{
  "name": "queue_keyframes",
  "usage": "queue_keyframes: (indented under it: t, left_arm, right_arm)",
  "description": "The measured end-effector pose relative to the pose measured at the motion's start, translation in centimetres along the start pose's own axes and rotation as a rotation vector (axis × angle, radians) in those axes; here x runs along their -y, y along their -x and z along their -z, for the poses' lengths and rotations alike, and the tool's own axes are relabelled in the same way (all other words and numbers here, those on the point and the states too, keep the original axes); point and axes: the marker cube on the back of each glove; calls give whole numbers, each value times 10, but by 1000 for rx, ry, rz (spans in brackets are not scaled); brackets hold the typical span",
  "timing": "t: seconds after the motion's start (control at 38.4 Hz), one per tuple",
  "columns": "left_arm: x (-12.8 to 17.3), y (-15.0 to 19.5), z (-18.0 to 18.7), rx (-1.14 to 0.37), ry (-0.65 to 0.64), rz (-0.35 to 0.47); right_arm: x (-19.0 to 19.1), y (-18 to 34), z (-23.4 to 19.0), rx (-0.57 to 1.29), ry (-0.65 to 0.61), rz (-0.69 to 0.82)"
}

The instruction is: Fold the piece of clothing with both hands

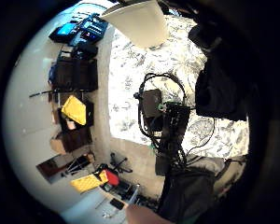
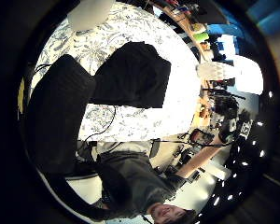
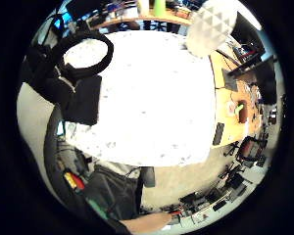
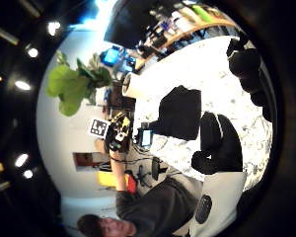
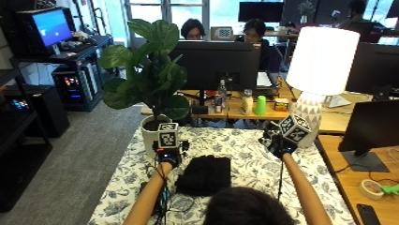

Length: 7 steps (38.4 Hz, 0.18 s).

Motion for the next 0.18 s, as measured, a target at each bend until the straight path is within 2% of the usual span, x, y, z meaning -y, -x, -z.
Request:
queue_keyframes:
  t: [0.18]
  left_arm:
    - [16, -11, 3, -3, -27, 2]
  right_arm:
    - [0, -44, 8, 137, -35, -40]
